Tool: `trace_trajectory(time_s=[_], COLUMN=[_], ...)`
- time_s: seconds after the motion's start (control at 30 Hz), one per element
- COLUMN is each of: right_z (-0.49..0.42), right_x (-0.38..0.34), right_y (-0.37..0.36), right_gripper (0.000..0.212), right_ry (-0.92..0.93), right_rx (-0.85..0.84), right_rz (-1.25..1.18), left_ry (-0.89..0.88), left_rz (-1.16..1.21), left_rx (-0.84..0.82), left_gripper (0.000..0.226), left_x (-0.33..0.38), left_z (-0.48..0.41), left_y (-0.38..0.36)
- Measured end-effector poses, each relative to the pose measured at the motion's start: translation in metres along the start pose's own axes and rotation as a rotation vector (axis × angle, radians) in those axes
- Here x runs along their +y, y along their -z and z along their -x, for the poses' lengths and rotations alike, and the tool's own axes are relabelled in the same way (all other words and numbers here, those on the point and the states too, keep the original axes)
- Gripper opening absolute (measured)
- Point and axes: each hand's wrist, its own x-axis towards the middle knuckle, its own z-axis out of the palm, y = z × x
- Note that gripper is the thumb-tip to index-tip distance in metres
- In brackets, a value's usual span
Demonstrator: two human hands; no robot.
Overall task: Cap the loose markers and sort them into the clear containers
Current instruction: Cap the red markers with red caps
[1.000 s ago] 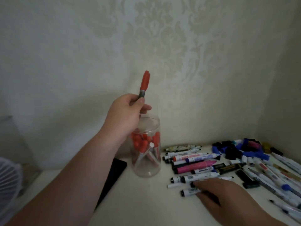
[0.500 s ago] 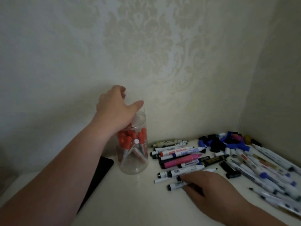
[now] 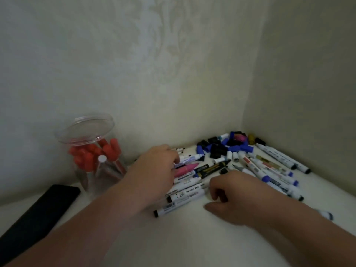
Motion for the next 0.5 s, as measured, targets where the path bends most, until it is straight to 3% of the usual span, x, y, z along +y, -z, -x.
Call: trace_trajectory(time_s=[0.13, 0.27, 0.33, 0.4, 0.47, 0.5], right_z=[-0.005, -0.015, -0.018, -0.02, -0.02, -0.019], right_x=[-0.011, -0.015, -0.013, -0.012, -0.008, -0.006], right_y=[-0.009, -0.02, -0.023, -0.024, -0.023, -0.022], right_gripper=[0.028, 0.025, 0.023, 0.021, 0.02, 0.019], right_ry=[0.081, 0.176, 0.196, 0.2, 0.184, 0.177], right_rx=[0.033, 0.116, 0.128, 0.143, 0.157, 0.165], right_rz=[-0.035, 0.006, 0.018, 0.03, 0.031, 0.031], left_ry=[0.014, 0.034, 0.098, 0.259, 0.431, 0.481], left_rz=[-0.087, -0.155, -0.061, 0.425, 1.203, 1.473], left_rx=[-0.071, -0.138, -0.128, -0.03, -0.028, -0.011], left_gripper=[0.029, 0.017, 0.016, 0.015, 0.013, 0.013], left_x=[0.0, -0.003, 0.004, 0.02, 0.04, 0.049], left_z=[-0.004, -0.007, -0.012, -0.017, -0.024, -0.027], left_y=[-0.013, -0.014, -0.005, 0.005, 0.007, 0.004])
